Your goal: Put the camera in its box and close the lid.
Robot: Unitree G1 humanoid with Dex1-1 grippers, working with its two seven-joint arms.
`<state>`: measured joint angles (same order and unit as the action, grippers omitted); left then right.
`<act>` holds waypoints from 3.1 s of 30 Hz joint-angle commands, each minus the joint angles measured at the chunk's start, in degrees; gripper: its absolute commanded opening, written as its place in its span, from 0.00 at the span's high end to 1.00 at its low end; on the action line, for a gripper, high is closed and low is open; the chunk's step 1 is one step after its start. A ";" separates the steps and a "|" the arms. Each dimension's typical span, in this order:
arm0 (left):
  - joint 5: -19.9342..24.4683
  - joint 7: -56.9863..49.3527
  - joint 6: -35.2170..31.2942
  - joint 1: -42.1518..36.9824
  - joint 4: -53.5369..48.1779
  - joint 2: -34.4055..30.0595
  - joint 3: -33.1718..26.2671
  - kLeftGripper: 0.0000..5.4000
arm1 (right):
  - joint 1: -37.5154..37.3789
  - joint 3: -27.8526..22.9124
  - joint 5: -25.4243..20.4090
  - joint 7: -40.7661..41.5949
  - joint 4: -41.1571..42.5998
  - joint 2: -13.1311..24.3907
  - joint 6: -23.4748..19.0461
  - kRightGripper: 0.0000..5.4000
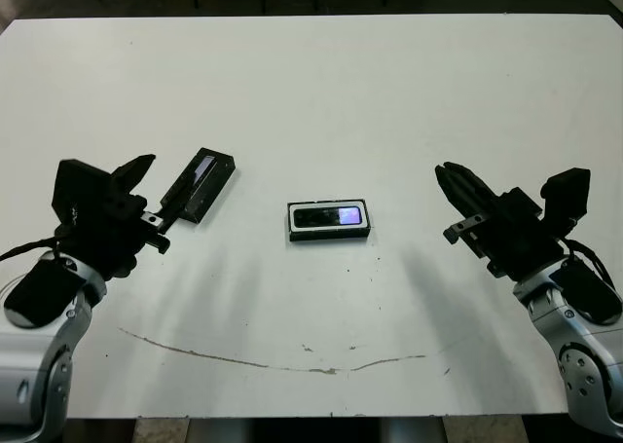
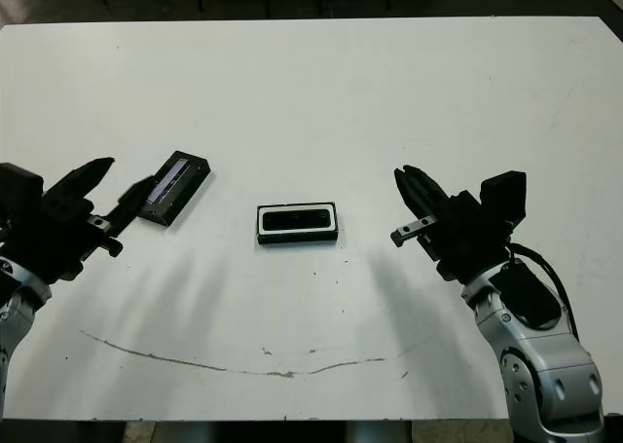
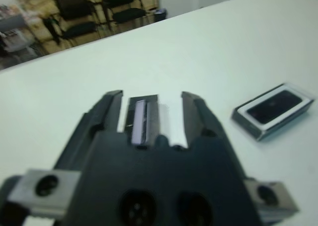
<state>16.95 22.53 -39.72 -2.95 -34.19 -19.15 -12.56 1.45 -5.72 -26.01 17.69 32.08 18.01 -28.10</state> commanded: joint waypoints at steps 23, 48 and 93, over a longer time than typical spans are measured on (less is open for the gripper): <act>7.59 -4.56 -4.11 -6.23 12.55 -0.81 0.17 0.00 | -0.91 0.27 -0.13 -1.44 2.07 0.53 -2.77 1.00; 6.63 -4.33 -5.46 -6.44 18.76 -1.56 3.30 0.00 | -1.69 -0.39 -1.92 -0.05 3.10 1.13 -1.90 1.00; -5.34 -6.45 3.40 -6.05 31.56 -0.59 7.98 0.00 | -5.05 -1.44 -3.71 0.18 4.94 2.40 -2.04 1.00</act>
<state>13.05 16.15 -35.53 -9.84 -5.04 -18.92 -5.26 -2.48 -6.98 -30.04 18.24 37.12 19.87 -29.25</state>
